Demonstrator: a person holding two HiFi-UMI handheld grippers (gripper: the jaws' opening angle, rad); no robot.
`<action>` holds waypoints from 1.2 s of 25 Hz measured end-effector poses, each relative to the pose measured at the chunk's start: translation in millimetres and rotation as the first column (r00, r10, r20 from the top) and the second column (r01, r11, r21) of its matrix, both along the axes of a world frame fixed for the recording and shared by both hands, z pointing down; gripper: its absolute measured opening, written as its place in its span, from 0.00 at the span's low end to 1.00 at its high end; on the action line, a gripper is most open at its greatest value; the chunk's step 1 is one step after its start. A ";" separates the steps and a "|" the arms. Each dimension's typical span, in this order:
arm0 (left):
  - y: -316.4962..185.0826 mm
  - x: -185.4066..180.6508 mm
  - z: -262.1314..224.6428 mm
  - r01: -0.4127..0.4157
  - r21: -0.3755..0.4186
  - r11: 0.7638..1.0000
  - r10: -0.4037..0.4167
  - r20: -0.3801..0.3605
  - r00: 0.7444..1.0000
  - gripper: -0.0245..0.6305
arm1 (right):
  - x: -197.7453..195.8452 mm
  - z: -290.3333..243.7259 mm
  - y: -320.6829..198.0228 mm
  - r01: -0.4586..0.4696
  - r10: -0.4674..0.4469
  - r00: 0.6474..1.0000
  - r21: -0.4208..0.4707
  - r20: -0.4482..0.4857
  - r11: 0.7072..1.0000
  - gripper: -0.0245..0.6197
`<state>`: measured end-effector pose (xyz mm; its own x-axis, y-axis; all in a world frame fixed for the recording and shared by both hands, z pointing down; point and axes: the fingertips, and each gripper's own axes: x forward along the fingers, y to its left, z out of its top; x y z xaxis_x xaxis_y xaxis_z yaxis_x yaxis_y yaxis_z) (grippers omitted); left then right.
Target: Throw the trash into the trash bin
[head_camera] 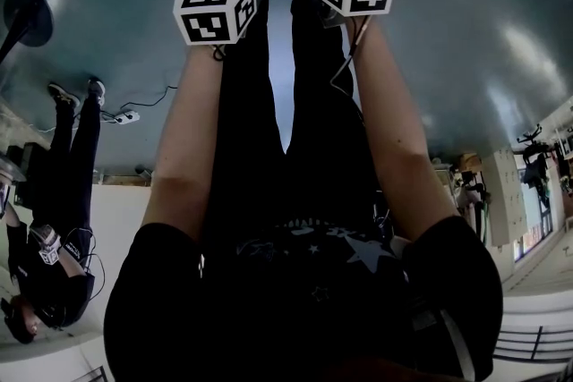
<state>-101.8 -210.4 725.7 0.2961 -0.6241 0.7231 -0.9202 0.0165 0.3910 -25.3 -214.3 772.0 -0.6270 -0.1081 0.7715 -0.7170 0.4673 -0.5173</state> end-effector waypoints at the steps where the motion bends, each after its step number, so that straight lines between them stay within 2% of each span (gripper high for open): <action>1: -0.6 1.7 0.6 -0.003 -0.004 1.000 0.003 -0.001 1.000 0.05 | 0.0 0.5 -0.7 0.001 -0.001 1.000 -0.007 0.004 1.000 0.54; 7: 4.0 0.1 11.0 -0.028 -0.025 0.999 0.028 -0.006 1.000 0.05 | -12.9 10.3 1.6 0.016 -0.015 0.999 -0.026 0.031 1.000 0.54; 10: 3.0 5.9 5.7 -0.033 -0.025 0.999 0.033 -0.005 0.999 0.05 | -5.6 6.0 -2.9 0.002 -0.002 1.000 -0.009 0.018 1.000 0.63; 14: 1.7 2.9 1.8 -0.037 -0.021 0.999 0.037 -0.004 0.999 0.05 | -6.7 4.7 -2.6 -0.004 0.004 1.000 0.000 0.006 1.000 0.69; 20: -2.1 0.1 -3.7 -0.041 -0.010 0.999 0.041 -0.003 0.999 0.05 | -8.1 1.2 -6.3 -0.017 0.017 1.000 0.004 0.017 1.000 0.69; 23: 0.6 -0.5 -6.2 -0.044 -0.007 0.999 0.044 -0.004 0.999 0.05 | -11.2 -3.3 -7.2 -0.032 0.031 0.998 0.011 0.046 0.999 0.69; 27: 0.4 -1.1 -13.4 -0.048 -0.003 0.999 0.048 0.002 0.999 0.05 | -17.8 -21.8 -18.2 -0.110 0.109 0.983 0.002 0.149 0.994 0.69; 30: -3.7 0.0 -22.2 -0.054 0.008 0.998 0.054 0.007 0.999 0.05 | -18.0 -32.2 -25.7 -0.111 0.108 0.982 0.010 0.155 0.994 0.69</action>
<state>-101.8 -214.0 703.5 0.3248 -0.6134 0.7199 -0.9223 -0.0368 0.3847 -43.3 -240.0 739.8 -0.7218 -0.1962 0.6637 -0.6767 0.4007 -0.6176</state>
